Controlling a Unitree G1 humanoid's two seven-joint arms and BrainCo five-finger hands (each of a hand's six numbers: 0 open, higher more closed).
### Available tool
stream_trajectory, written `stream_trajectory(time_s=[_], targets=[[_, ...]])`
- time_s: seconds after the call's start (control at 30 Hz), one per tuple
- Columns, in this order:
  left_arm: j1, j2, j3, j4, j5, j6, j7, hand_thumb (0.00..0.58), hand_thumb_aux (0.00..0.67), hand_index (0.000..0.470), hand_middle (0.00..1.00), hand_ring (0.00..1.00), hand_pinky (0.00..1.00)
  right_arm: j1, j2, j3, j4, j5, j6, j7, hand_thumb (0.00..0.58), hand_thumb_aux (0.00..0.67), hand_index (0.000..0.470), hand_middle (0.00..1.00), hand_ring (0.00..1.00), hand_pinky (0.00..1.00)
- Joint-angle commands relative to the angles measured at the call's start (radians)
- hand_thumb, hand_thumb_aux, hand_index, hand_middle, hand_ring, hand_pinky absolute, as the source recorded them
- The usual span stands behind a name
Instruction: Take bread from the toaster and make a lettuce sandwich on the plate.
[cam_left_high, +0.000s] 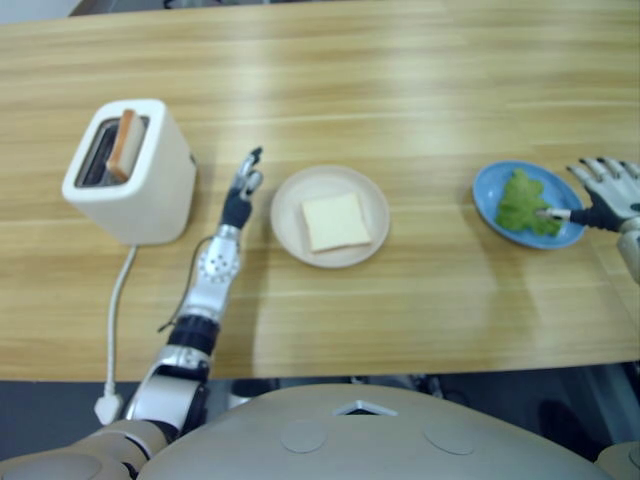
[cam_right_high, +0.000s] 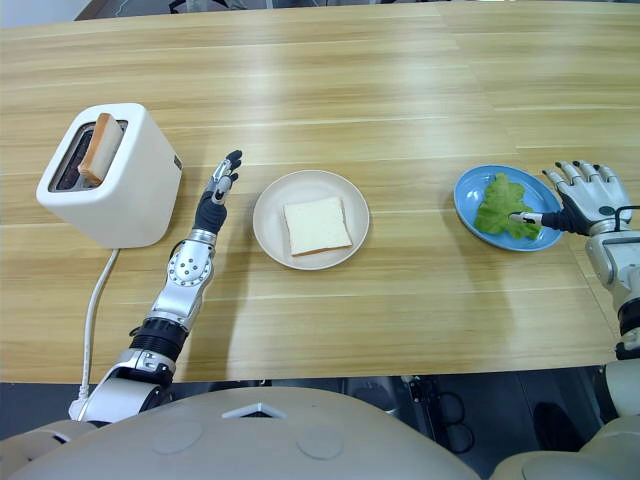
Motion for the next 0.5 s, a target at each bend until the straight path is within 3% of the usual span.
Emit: stream_trajectory(time_s=[0.03,0.5], targets=[[0.008,-0.002,0.008,0.000,0.014,0.016,-0.003,0.000,0.000,0.000,0.00,0.00,0.00,-0.042,0.009,0.050,0.043,0.008,-0.005,0.012,0.000,0.000,0.000,0.00,0.00,0.00],[0.014,-0.002,0.011,-0.004,0.025,0.022,-0.006,0.000,0.000,0.000,0.00,0.00,0.00,-0.092,0.035,0.164,0.122,0.024,-0.008,-0.001,0.000,0.000,0.000,0.00,0.00,0.00]])
